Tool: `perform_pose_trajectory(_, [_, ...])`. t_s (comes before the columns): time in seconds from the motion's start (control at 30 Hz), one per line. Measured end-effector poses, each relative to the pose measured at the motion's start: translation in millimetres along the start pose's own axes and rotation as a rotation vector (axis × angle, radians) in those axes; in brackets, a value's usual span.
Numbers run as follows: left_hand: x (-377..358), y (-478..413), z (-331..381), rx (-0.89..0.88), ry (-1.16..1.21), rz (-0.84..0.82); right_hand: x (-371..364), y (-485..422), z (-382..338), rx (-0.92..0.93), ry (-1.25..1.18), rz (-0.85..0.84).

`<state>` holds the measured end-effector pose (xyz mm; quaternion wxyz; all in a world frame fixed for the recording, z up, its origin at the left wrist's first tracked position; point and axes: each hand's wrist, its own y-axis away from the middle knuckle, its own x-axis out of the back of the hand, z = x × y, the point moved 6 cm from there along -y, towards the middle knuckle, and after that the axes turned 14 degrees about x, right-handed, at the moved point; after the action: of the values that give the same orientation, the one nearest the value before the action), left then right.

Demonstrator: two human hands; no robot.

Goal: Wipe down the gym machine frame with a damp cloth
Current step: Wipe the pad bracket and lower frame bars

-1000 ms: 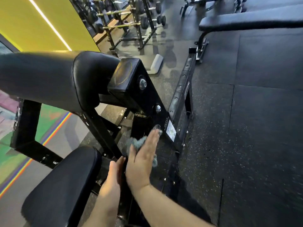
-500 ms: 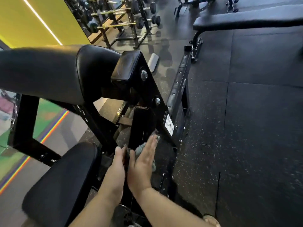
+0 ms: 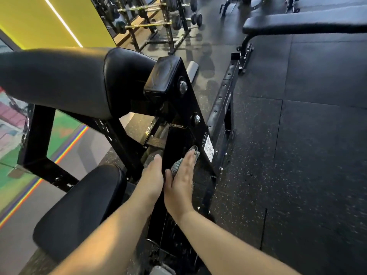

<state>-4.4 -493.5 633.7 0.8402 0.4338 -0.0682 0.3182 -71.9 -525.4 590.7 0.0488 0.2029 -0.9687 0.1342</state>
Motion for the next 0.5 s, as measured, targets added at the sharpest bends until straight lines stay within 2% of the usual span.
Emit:
perform_pose_trajectory(0.07, [-7.0,0.9,23.4,-0.082,-0.029,-0.005,2.8,-18.7,2.4,0.042,-0.024,0.001])
perform_pose_trajectory(0.2, [-18.7,0.5,46.2,-0.142,-0.032,-0.051,9.9,-63.0,-6.3,0.22,0.105,0.216])
perform_pose_trajectory(0.3, [-15.3,-7.1,37.6,-0.107,0.012,-0.084,-1.3,-24.9,-2.1,0.297,0.155,0.144])
perform_pose_trajectory(0.37, [-14.0,-8.0,33.8,-0.101,0.043,-0.165,-0.2,-15.5,-1.9,0.408,0.14,0.117])
perform_pose_trajectory(0.43, [-12.2,-4.8,34.5,-0.123,0.06,-0.212,10.6,-46.2,-3.7,0.358,0.074,0.179])
perform_pose_trajectory(0.5, [-7.1,-2.9,32.7,-0.146,0.099,-0.166,20.2,-79.4,-2.7,0.177,0.015,0.248])
